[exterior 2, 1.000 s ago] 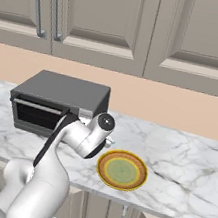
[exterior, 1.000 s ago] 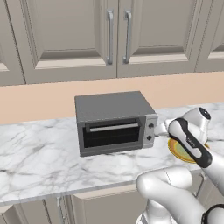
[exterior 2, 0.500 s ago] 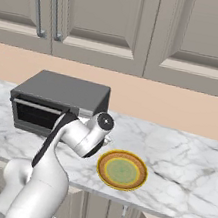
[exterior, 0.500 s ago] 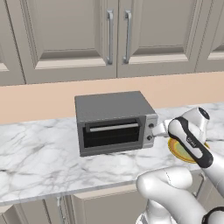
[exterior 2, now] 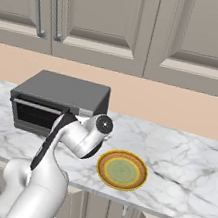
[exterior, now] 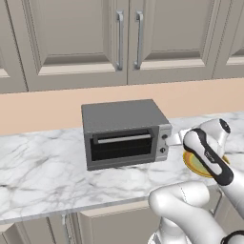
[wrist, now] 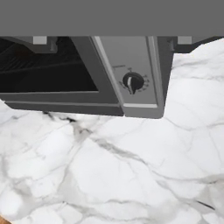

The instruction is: Pick up the bagel from the plate, place it on the toaster oven rack, close the door, and set the timer.

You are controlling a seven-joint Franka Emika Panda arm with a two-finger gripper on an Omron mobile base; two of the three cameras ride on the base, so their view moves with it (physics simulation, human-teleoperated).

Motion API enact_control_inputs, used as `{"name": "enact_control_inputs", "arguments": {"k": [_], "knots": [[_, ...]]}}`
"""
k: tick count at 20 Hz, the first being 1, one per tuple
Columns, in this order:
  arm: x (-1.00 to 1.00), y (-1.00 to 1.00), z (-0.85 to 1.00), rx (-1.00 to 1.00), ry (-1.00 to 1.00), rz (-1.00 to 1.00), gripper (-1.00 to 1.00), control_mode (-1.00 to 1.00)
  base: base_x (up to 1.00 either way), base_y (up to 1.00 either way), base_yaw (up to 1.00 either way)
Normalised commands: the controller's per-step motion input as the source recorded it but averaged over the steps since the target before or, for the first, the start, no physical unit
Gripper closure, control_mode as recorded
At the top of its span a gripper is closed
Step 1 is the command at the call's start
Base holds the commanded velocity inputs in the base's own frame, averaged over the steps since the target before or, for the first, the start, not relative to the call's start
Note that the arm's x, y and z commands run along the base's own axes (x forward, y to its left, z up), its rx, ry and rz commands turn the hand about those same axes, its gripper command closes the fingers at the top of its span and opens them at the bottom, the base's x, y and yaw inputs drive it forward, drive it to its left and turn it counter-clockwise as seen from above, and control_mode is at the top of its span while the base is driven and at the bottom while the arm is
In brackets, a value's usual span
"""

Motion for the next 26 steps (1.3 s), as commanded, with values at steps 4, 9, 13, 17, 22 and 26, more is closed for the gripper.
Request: {"name": "enact_control_inputs", "arguments": {"k": [4,9,13,17,22,26], "knots": [[0.17,0.08,0.11,0.0,0.0,0.0,-1.0,-1.0,0.0,0.0,0.0],[0.04,0.02,0.01,0.0,0.0,0.0,-1.0,-1.0,0.0,0.0,0.0],[0.0,-0.03,0.02,0.0,0.0,0.0,-1.0,-1.0,0.0,0.0,0.0],[0.0,-0.11,0.05,0.0,-0.02,0.0,-1.0,-1.0,0.0,0.0,0.0],[0.03,-0.06,0.08,0.0,-0.02,0.01,-1.0,-1.0,0.0,0.0,0.0],[0.08,-0.17,0.0,0.0,0.0,0.02,-1.0,-1.0,0.0,0.0,0.0]]}}
